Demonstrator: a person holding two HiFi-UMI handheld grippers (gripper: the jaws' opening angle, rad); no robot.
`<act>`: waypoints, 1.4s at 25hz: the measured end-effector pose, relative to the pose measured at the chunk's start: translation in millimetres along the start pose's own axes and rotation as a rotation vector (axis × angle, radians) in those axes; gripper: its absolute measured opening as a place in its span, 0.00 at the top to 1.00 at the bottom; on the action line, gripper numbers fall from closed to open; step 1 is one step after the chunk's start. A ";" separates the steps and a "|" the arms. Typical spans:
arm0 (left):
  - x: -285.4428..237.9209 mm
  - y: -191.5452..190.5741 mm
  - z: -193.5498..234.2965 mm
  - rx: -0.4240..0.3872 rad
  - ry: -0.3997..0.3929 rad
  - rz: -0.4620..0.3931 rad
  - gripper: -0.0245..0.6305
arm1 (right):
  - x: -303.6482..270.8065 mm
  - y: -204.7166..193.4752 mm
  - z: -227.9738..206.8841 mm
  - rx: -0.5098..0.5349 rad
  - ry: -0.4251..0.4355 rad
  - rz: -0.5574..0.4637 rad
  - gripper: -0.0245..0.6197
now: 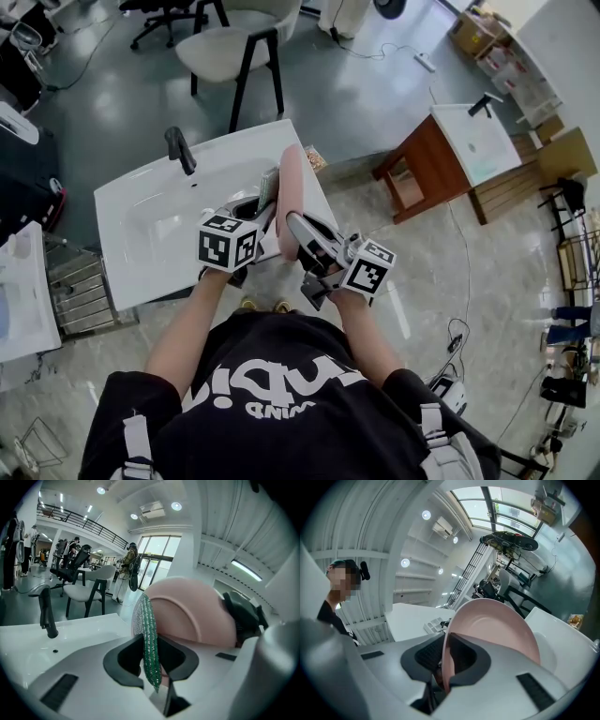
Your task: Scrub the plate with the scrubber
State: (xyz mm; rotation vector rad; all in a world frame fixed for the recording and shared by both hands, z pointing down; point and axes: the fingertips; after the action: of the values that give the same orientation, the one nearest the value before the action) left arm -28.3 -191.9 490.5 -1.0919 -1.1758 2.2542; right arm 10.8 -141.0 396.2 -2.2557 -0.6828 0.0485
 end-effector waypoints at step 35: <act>25.5 19.7 -42.4 0.049 -0.103 -0.072 0.83 | 11.9 9.2 -29.7 -0.047 -0.053 -0.053 0.89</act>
State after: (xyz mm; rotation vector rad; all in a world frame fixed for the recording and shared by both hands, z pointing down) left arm -11.0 -165.2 447.8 -0.9100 -1.1736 2.2956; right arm 32.3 -160.1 412.9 -2.2868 -0.7790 0.0670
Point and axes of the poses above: the fingertips, and each gripper's own axes: x backward along the fingers, z to its left, y out of its top, and after that the axes turned 2 degrees about z, right-handed
